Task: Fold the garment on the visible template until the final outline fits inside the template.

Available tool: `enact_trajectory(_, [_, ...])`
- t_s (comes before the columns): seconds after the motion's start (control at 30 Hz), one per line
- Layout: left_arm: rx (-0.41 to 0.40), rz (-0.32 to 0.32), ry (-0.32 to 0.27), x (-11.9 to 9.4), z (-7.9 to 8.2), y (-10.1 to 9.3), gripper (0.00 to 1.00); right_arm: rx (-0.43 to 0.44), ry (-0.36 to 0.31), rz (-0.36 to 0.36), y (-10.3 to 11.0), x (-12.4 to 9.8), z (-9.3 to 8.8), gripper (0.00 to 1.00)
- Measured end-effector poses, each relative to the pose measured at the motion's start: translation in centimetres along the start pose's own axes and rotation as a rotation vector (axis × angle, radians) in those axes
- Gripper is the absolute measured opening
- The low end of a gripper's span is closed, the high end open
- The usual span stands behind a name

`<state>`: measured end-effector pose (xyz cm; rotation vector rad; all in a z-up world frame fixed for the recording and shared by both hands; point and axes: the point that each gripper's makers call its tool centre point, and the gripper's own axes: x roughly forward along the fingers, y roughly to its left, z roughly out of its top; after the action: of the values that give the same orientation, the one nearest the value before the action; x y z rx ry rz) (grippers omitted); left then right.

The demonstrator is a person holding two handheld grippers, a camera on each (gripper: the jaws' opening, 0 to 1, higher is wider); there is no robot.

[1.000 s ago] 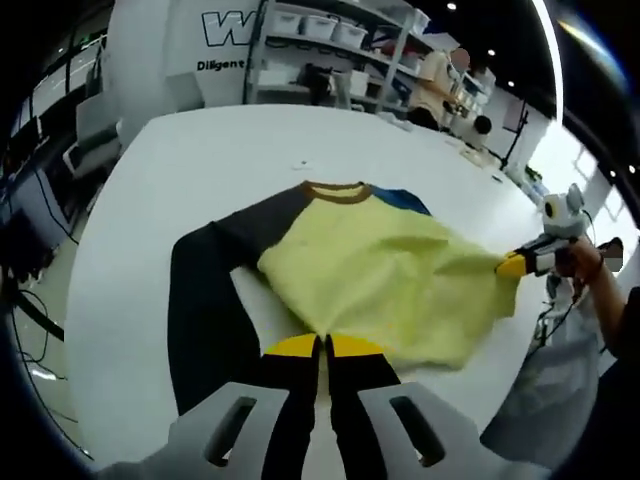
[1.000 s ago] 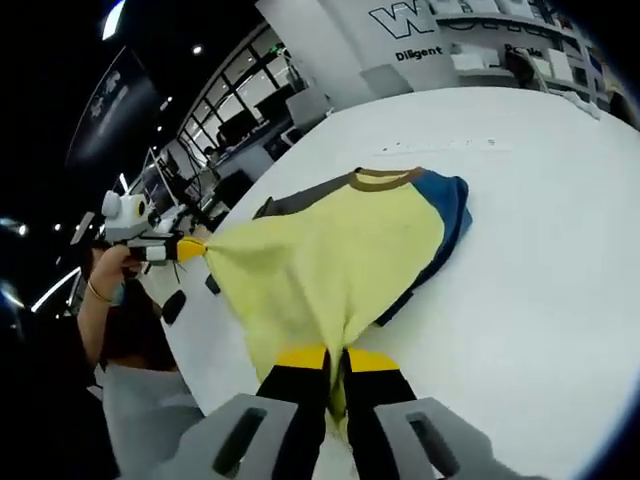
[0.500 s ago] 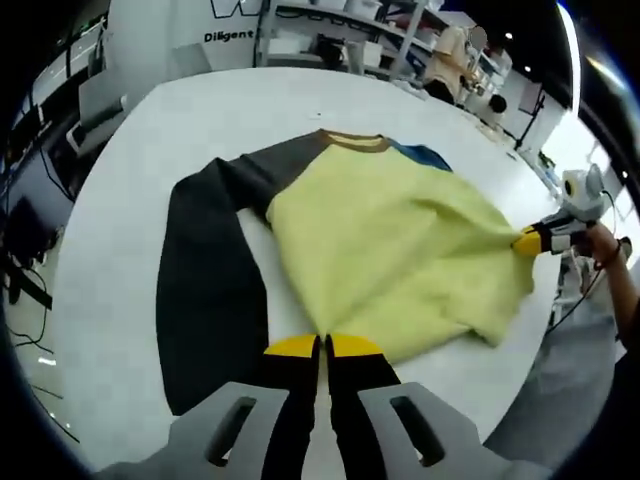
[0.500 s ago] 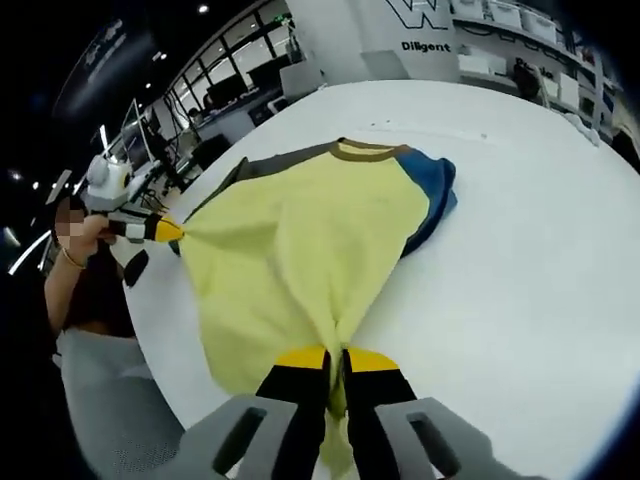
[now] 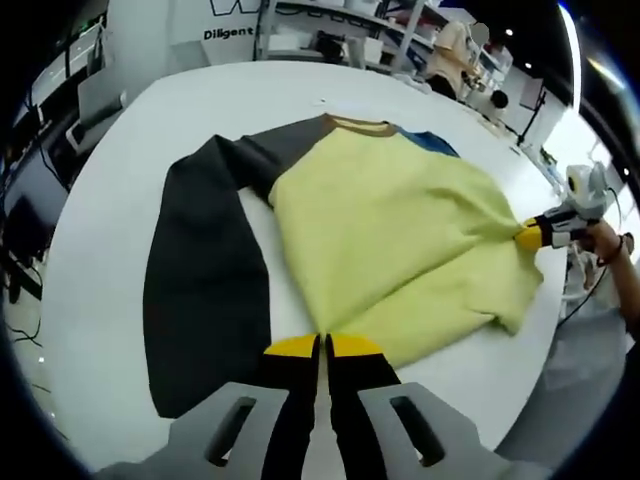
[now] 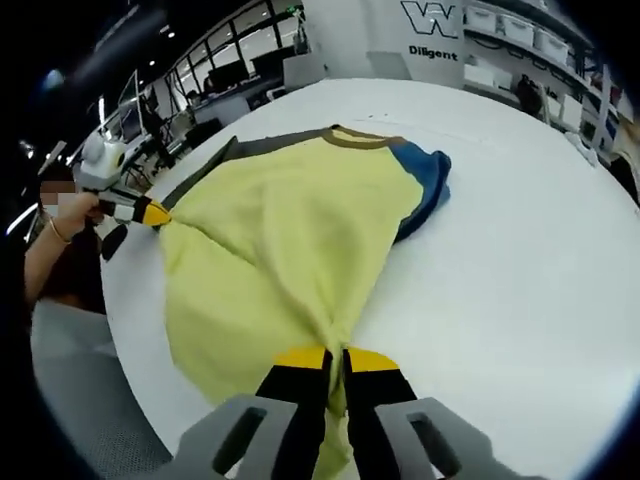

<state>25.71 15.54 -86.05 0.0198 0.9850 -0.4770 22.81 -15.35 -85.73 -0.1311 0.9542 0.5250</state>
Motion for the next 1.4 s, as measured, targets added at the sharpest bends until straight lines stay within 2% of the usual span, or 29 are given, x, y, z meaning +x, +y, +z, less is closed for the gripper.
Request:
enact_trajectory(0.2, [0.003,0.006,-0.017,0.2,-0.2,0.1,0.0,-0.049,-0.001,-0.024,-0.3,0.3,-0.1,0.0])
enact_trajectory(0.37, [0.005,0.003,-0.025,0.2,-0.1,-0.1,0.0,-0.045,0.002,-0.035,-0.6,0.5,-0.3,0.0])
enact_trajectory(0.47, [0.007,0.004,-0.032,0.1,-0.1,-0.2,0.0,-0.075,0.035,-0.059,-0.8,0.8,-1.0,0.0])
enact_trajectory(0.5, [0.007,0.004,-0.033,0.1,-0.1,-0.2,0.0,-0.089,0.014,-0.058,-0.7,0.9,-0.6,0.0])
enact_trajectory(0.57, [-0.037,0.005,-0.038,0.1,-0.2,-0.3,0.0,-0.073,0.031,-0.064,-0.9,1.0,-0.8,0.0])
enact_trajectory(0.67, [-0.04,-0.003,-0.035,0.1,-0.2,-0.3,0.0,-0.038,0.026,-0.058,-1.0,1.0,-0.8,0.01])
enact_trajectory(0.77, [-0.028,-0.005,-0.033,-0.1,-0.4,-0.4,0.01,-0.024,0.017,-0.057,-1.0,0.6,-0.8,0.09])
enact_trajectory(0.87, [-0.019,-0.029,-0.054,-0.8,-0.5,-0.8,0.07,-0.034,0.006,-0.065,-1.2,-0.1,-0.6,0.23])
enact_trajectory(1.0, [-0.01,-0.047,-0.077,-1.4,-0.6,-1.0,0.29,0.033,-0.045,-0.001,-0.1,-1.2,-0.2,0.36])
enact_trajectory(1.2, [0.045,-0.099,-0.094,-2.1,-1.2,-2.4,0.35,0.04,-0.045,0.02,0.7,-2.4,-0.6,0.53])
enact_trajectory(1.23, [0.063,-0.116,-0.092,-2.1,-1.4,-2.7,0.36,0.032,-0.04,0.024,1.0,-2.5,-0.8,0.55])
enact_trajectory(1.4, [0.156,-0.122,-0.061,-1.6,-2.5,-3.1,0.43,0.024,-0.017,0.04,1.8,-2.9,-1.7,0.57])
